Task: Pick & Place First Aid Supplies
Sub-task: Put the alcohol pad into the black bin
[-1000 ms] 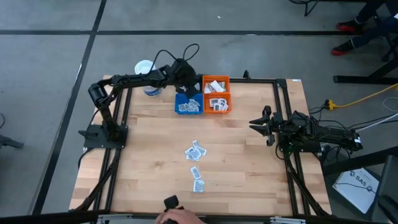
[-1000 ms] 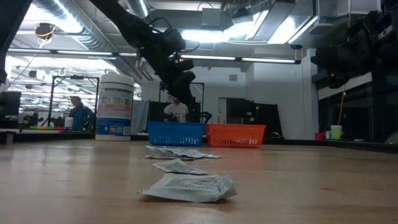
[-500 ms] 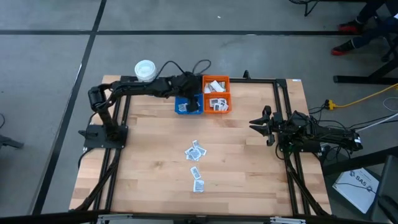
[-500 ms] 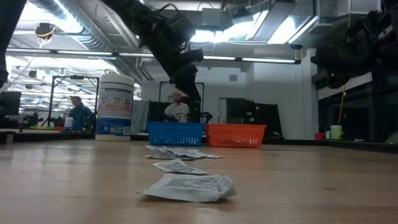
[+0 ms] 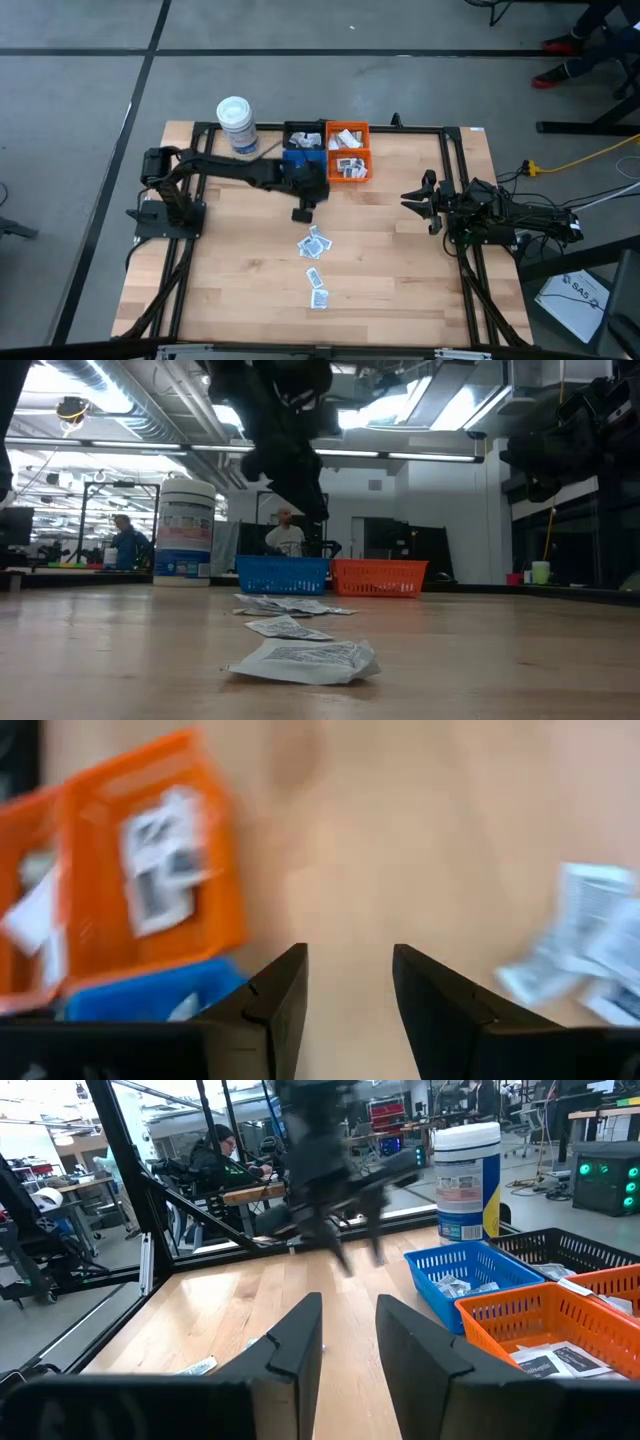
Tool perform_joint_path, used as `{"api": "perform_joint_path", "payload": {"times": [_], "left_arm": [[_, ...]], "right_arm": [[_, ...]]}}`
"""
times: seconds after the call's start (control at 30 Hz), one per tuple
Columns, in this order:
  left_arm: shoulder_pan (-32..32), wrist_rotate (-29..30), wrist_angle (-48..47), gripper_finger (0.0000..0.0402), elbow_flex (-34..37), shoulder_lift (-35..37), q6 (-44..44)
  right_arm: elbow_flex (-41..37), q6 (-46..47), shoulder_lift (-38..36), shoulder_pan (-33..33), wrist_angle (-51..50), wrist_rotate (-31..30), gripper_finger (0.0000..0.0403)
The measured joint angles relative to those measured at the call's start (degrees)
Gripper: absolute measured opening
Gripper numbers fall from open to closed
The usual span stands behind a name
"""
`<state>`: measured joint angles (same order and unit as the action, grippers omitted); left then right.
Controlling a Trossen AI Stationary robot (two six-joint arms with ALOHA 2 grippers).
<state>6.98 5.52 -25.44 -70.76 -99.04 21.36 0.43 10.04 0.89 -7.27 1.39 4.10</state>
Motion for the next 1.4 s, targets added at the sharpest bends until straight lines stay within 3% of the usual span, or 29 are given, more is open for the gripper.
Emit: {"api": "perform_joint_path", "payload": {"times": [0.17,0.57,0.93,1.4], "left_arm": [[-6.3,-0.2,-1.4,0.0143,1.1,-0.2,4.3],[-17.5,-0.2,-4.8,0.0143,3.9,-0.3,4.4],[-19.0,-0.2,-10.4,0.0143,4.0,-2.6,4.4],[-19.8,3.9,-0.5,0.0143,11.7,-3.2,6.5]], "right_arm": [[0.0,0.0,0.0,0.0,0.0,0.0,0.0100],[0.0,0.0,0.0,0.0,0.0,0.0,0.0100],[0.0,0.0,0.0,0.0,0.0,0.0,0.0100],[0.0,0.0,0.0,0.0,0.0,0.0,0.0100]]}}
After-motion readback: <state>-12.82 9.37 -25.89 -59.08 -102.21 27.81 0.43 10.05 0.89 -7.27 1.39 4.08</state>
